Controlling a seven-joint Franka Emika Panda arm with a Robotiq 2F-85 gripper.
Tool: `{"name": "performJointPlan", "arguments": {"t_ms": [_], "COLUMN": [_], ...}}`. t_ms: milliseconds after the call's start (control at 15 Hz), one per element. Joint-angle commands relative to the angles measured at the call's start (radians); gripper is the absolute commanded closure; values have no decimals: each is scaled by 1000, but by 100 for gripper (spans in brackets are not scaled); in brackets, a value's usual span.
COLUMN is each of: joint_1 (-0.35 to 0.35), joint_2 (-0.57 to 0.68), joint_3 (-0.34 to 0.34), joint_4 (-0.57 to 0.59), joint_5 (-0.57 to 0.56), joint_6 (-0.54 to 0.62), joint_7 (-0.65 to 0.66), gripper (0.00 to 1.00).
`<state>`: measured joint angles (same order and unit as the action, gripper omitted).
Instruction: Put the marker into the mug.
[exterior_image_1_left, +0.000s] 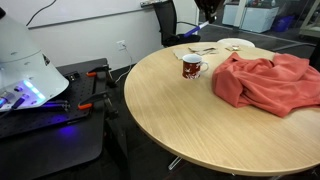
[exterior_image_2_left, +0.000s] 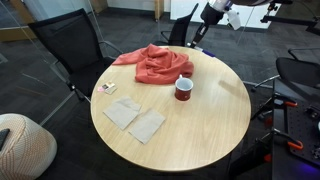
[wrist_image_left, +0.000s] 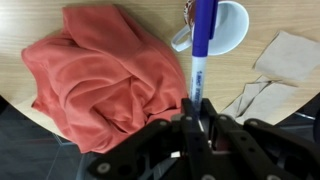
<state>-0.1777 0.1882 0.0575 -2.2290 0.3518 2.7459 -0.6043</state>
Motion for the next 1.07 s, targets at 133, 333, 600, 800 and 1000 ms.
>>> {"name": "performJointPlan", "arguments": {"t_ms": [133,333,600,800,1000], "joint_1": [-130,-230,-331,-377,-226], "joint_2": [23,42,65,71,65], "joint_3": [177,286,346,334,114], "joint_4": [46,84,113,104,104], "joint_5": [303,444,594,663,736], "joint_6": [-33,-78,-210,-338,-515], "joint_7": [-438,-680,-998,-1224,-1447], "gripper": [97,97,97,97,97]}}
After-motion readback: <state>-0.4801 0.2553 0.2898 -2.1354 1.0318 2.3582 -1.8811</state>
